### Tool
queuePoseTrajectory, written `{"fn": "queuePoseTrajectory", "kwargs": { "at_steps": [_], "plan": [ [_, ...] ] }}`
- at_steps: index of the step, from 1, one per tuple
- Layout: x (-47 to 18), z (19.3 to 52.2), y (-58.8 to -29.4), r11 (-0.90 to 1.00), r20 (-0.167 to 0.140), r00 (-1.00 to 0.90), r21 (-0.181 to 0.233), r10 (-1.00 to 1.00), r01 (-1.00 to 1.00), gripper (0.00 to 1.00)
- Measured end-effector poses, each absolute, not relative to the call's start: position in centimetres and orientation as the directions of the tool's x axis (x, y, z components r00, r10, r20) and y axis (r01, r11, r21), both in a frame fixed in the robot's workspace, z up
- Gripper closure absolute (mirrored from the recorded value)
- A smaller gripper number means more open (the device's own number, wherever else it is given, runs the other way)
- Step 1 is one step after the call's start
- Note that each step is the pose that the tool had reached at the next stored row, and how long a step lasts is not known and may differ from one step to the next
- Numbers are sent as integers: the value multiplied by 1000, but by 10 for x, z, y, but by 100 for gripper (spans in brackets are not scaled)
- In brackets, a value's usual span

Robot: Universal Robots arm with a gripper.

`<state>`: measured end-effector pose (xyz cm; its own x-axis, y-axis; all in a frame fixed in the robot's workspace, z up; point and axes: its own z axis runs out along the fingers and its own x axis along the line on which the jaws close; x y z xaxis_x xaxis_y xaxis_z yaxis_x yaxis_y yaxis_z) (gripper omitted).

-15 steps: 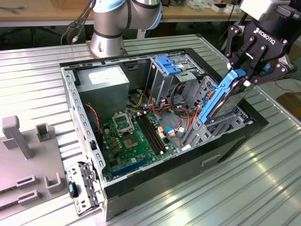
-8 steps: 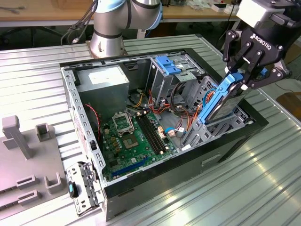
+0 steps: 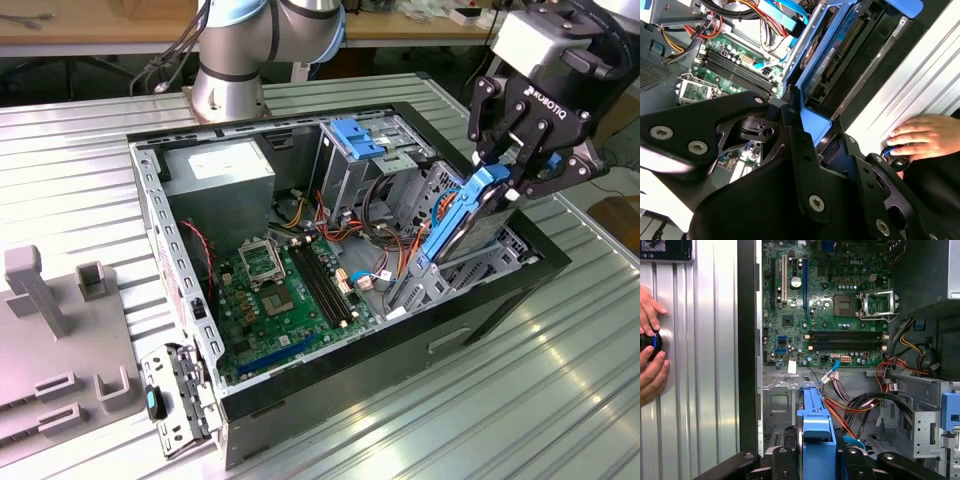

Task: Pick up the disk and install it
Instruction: 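Insert the disk into the insertion slot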

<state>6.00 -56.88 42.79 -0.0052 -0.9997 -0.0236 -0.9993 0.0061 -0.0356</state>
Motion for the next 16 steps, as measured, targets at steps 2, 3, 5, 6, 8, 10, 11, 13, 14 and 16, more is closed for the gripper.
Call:
{"fn": "queuePoseTrajectory", "kwargs": {
  "at_steps": [2,3,5,6,8,10,11,13,14,16],
  "plan": [
    [60,426,-569,6,-24,-5,-36,-1000,-999,63],
    [60,425,-569,6,-24,-5,-36,-1000,-999,63],
    [60,422,-569,6,-24,-5,-36,-1000,-999,63],
    [60,421,-569,6,-24,-5,-36,-1000,-999,63],
    [60,419,-569,6,-24,-5,-36,-1000,-999,63],
    [60,413,-569,6,-24,-5,-36,-1000,-999,63],
    [60,412,-569,6,-24,-5,-36,-1000,-999,63],
    [60,409,-569,6,-23,-5,-36,-1000,-999,63],
    [60,408,-569,6,-24,-5,-36,-1000,-999,63],
    [60,406,-569,6,-24,-5,-36,-1000,-999,63]
  ]
}}
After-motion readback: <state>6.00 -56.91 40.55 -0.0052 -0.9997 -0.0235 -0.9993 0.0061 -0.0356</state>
